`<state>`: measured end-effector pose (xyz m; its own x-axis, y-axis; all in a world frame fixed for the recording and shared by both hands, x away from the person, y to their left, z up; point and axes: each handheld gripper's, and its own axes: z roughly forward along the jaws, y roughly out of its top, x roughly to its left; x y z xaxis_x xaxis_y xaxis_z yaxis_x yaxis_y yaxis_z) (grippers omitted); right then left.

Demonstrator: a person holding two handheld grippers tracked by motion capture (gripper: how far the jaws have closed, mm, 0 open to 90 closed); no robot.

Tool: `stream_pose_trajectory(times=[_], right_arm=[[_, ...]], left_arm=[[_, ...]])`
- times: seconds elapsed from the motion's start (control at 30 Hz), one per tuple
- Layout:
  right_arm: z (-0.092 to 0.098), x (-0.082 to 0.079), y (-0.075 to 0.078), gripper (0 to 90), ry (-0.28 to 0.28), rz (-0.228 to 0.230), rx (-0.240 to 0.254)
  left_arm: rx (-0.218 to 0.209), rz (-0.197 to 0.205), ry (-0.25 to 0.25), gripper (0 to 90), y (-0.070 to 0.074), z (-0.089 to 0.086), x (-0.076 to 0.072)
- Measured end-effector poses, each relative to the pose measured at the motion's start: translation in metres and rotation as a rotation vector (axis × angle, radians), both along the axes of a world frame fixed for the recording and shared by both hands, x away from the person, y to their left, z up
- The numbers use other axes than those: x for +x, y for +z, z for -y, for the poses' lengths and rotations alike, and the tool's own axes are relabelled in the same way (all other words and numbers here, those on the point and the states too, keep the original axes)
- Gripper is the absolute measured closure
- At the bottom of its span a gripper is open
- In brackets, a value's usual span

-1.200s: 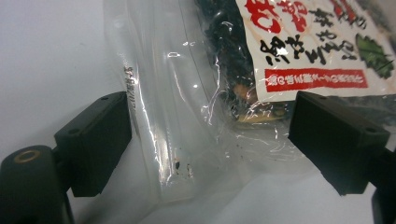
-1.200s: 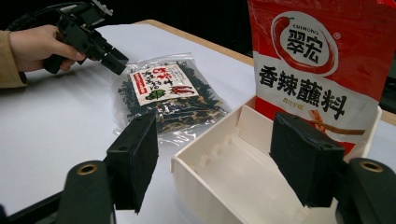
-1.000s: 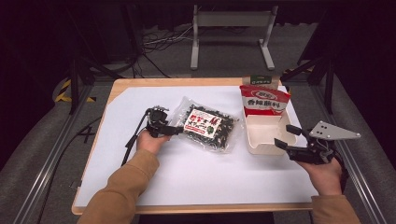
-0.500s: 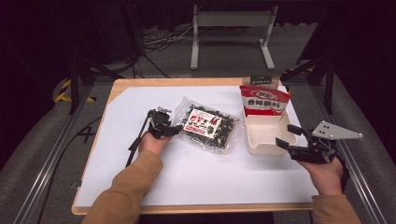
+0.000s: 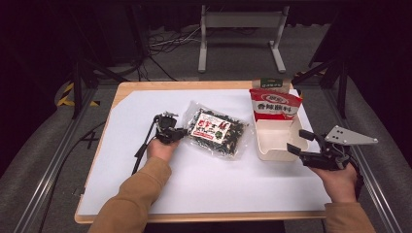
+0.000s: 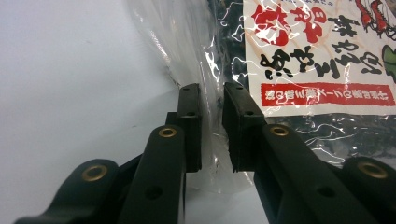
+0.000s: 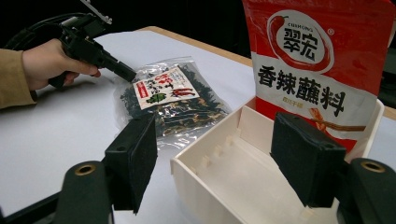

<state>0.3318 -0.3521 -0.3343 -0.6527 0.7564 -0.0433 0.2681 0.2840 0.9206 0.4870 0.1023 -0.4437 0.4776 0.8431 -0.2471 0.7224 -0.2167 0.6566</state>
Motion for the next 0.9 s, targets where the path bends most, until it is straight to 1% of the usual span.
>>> stream_pose_trajectory(times=[0.03, 0.07, 0.13, 0.2, 0.3, 0.37, 0.4, 0.43, 0.57, 0.67, 0.77, 0.83, 0.9], right_arm=[[0.0, 0.0, 0.0, 31.2, 0.001, -0.001, 0.002], [0.001, 0.0, 0.0, 31.2, 0.0, -0.002, 0.004], [0.001, 0.001, -0.001, 31.2, -0.002, -0.003, 0.006], [0.002, 0.0, 0.0, 31.2, -0.004, -0.001, 0.006], [0.003, 0.0, 0.0, 32.7, -0.001, -0.001, 0.017], [0.004, 0.0, 0.0, 34.2, 0.002, -0.003, 0.018], [0.004, 0.0, 0.0, 34.2, 0.002, -0.003, 0.018], [0.004, 0.0, 0.0, 35.5, 0.005, -0.006, 0.018], [0.003, 0.0, 0.001, 38.0, 0.021, -0.011, 0.017], [0.001, 0.0, 0.001, 38.6, 0.027, -0.01, 0.011], [-0.001, 0.0, 0.002, 40.2, 0.035, -0.011, 0.007], [-0.001, 0.0, 0.002, 41.7, 0.045, -0.014, 0.007], [-0.002, -0.001, 0.002, 41.6, 0.051, -0.014, 0.003]], left_arm=[[0.02, 0.008, -0.007, 81.2, 0.001, 0.002, -0.001], [0.025, 0.01, -0.002, 82.2, 0.002, 0.003, -0.001], [0.011, 0.003, -0.015, 83.4, 0.002, 0.001, 0.0], [-0.016, -0.002, -0.014, 84.2, 0.004, -0.002, 0.0], [-0.015, 0.021, -0.031, 85.0, 0.01, -0.003, -0.002], [-0.018, 0.05, -0.035, 85.2, 0.017, -0.004, -0.005], [-0.018, 0.05, -0.035, 85.4, 0.017, -0.004, -0.005], [-0.019, 0.065, -0.036, 85.4, 0.021, -0.006, -0.006], [-0.038, 0.114, -0.045, 85.9, 0.042, -0.012, -0.012], [-0.051, 0.172, -0.059, 86.2, 0.06, -0.017, -0.019], [-0.059, 0.207, -0.078, 86.3, 0.073, -0.019, -0.025], [-0.069, 0.223, -0.086, 86.4, 0.08, -0.02, -0.029], [-0.07, 0.256, -0.104, 86.5, 0.09, -0.022, -0.034]])
